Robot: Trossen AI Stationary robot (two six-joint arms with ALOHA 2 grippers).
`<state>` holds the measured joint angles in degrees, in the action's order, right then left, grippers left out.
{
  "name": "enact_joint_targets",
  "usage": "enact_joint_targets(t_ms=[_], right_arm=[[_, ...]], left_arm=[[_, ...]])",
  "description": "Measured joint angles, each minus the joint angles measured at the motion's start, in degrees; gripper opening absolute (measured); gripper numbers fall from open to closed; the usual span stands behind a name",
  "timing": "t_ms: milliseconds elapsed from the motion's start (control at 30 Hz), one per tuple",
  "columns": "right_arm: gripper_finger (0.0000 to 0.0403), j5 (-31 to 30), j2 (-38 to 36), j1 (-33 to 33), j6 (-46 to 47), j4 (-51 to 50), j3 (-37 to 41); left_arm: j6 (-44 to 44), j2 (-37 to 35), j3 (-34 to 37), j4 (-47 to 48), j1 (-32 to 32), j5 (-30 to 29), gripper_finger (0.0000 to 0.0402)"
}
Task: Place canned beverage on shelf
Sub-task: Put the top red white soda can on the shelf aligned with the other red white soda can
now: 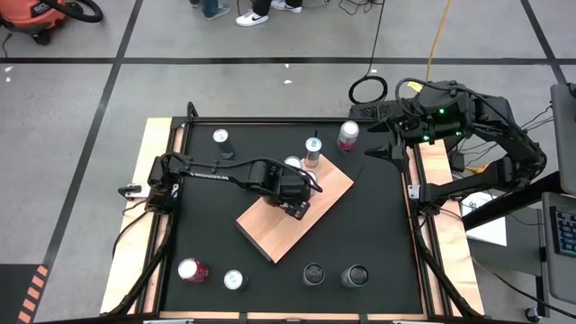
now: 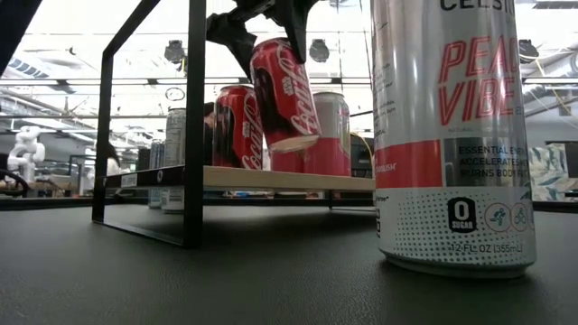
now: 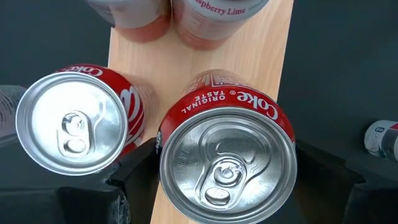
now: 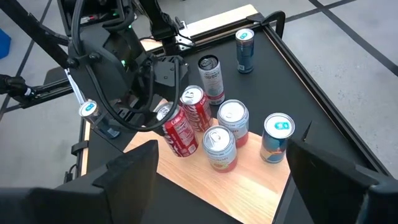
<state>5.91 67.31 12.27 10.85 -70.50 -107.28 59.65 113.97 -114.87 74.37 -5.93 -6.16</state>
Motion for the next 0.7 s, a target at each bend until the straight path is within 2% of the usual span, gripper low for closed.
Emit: enact_joint_targets(t_ms=[700], right_arm=[[0.0331,0.1,0.0,0.0,0.0,0.0,0.0]], left_arm=[[-0.6,0.2,0.0,0.1,0.2,-1.1,0.0286]])
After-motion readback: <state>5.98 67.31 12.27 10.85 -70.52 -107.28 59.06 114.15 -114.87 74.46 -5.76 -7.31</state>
